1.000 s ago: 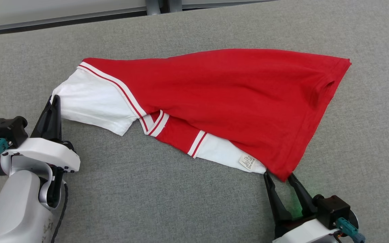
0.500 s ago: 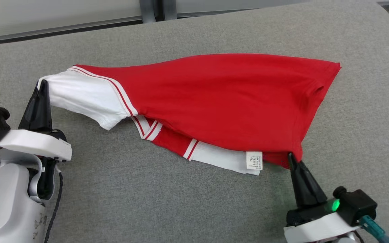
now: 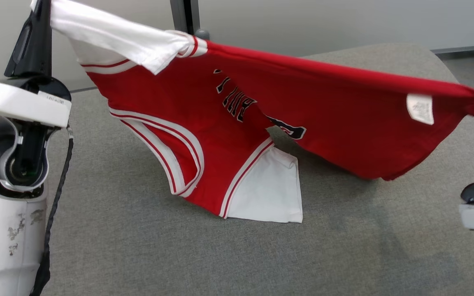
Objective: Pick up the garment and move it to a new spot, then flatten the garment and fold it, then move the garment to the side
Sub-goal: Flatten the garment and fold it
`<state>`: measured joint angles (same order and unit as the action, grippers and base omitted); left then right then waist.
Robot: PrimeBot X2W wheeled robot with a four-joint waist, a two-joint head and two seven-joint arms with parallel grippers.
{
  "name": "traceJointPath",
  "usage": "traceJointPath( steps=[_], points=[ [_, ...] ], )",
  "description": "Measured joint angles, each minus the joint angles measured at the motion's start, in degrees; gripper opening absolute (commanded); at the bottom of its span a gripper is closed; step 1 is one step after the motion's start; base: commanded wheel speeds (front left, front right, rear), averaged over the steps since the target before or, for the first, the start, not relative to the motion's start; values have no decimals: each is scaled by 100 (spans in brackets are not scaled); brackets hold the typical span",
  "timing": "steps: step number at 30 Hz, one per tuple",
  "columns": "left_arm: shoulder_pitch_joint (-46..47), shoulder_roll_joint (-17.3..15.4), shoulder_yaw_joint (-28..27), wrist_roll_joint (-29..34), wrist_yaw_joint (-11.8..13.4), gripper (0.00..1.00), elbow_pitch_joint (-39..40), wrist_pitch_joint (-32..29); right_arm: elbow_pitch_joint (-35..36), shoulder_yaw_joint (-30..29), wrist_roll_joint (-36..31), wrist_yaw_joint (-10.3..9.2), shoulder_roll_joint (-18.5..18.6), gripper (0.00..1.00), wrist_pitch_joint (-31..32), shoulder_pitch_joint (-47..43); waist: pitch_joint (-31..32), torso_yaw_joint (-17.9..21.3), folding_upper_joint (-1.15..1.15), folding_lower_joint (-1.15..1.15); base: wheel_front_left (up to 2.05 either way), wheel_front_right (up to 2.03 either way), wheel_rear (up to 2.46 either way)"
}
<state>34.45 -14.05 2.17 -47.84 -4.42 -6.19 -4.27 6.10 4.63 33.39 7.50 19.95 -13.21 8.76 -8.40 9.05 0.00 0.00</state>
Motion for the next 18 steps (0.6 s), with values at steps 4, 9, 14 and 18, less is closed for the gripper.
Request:
traceJointPath(
  steps=[4, 9, 14, 18],
  points=[
    [235, 46, -15, -427, 223, 0, 475, -614, 281, -244, 754, 1, 397, 0, 417, 281, 191, -65, 0, 0, 0, 0, 0],
    [520, 82, -92, -868, 672, 0, 1039, -1249, 561, -778, 1661, 1, 584, 0, 1056, 565, 329, -173, 0, 0, 0, 0, 0],
    [1182, -51, 69, -870, 1023, 0, 782, -1840, 242, -735, 2037, 0, 850, 0, 2049, 1428, 458, -205, 0, 0, 0, 0, 0],
    [1940, -179, 341, -619, 1158, 0, 275, -2128, -392, -524, 1893, 0, 913, 0, 2547, 2466, 431, -204, 0, 0, 0, 0, 0]
  ],
)
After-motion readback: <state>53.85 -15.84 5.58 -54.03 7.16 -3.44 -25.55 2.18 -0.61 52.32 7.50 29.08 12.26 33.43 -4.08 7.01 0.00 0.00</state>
